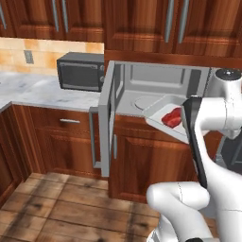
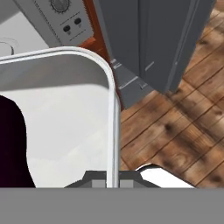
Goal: Place the tupperware containing the steak and eggplant meal in the microwave. Close the microwave door and press the start button to reheat the meal.
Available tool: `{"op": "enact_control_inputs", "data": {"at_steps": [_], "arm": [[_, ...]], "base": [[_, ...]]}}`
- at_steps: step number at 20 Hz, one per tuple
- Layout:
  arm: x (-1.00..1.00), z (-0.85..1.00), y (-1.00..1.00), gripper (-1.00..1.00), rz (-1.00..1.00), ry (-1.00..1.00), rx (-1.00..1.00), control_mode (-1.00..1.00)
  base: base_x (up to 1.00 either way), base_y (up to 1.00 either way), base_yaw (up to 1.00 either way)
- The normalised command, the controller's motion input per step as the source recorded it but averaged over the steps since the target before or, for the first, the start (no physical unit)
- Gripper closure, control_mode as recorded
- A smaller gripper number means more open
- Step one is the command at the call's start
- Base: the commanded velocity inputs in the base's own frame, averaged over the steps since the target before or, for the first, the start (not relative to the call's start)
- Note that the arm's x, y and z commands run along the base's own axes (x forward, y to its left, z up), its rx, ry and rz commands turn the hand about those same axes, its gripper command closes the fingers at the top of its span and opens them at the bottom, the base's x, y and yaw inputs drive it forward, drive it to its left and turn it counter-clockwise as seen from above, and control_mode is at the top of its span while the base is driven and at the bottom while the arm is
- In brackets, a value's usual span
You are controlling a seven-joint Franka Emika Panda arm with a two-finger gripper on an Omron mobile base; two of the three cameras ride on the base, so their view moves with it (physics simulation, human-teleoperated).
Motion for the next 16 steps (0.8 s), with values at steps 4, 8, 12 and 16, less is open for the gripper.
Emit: {"op": "enact_control_inputs", "data": {"at_steps": [4, 8, 12, 16], "arm": [[0.41, -0.29, 0.00, 1.00, -0.10, 0.00, 0.00, -1.00], [0.41, -0.05, 0.00, 1.00, -0.05, -0.05, 0.00, -1.00], [0.36, -0.05, 0.00, 1.00, 0.00, -0.11, 0.00, -1.00], [0.45, -0.15, 0.00, 1.00, 0.00, -0.08, 0.00, -1.00]], "base": [[0.00, 0.00, 0.00], [0.00, 0.00, 0.00], [0.00, 0.00, 0.00], [0.00, 0.00, 0.00]]}}
